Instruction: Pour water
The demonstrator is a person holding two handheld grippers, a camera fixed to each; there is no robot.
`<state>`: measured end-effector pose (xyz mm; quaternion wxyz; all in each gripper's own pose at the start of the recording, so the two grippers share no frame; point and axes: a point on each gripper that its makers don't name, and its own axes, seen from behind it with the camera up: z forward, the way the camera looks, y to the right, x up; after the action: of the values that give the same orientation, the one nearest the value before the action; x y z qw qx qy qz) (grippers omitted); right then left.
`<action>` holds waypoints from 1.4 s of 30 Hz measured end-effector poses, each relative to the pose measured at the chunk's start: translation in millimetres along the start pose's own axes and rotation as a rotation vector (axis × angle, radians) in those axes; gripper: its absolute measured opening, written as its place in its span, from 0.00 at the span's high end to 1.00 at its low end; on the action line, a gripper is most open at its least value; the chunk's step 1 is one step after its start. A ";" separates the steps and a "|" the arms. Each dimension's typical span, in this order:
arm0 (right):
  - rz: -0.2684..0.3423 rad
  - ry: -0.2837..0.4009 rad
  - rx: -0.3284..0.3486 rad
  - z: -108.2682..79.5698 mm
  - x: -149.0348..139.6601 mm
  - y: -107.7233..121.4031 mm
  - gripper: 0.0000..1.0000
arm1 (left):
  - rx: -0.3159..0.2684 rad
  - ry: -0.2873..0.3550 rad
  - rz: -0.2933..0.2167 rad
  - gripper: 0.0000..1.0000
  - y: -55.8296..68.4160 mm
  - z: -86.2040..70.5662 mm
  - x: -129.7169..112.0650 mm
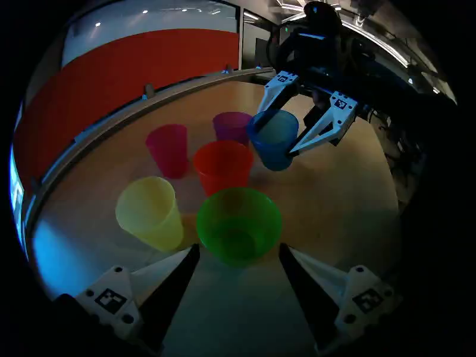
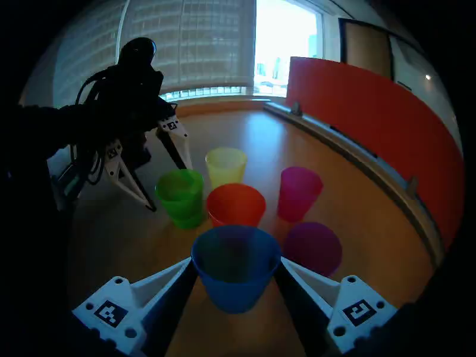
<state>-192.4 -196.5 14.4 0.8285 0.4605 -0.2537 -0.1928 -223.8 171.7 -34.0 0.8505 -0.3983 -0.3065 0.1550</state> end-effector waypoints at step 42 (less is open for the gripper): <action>0.040 -0.029 -0.001 -2.5 -33.7 -4.4 0.08 | 0.039 0.050 -0.049 0.01 5.3 -30.6 -5.2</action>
<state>-218.1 -178.4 1.3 0.8287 0.4521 -0.2747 -0.1826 -208.1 154.6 -55.4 0.8692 -0.3777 -0.2915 0.1303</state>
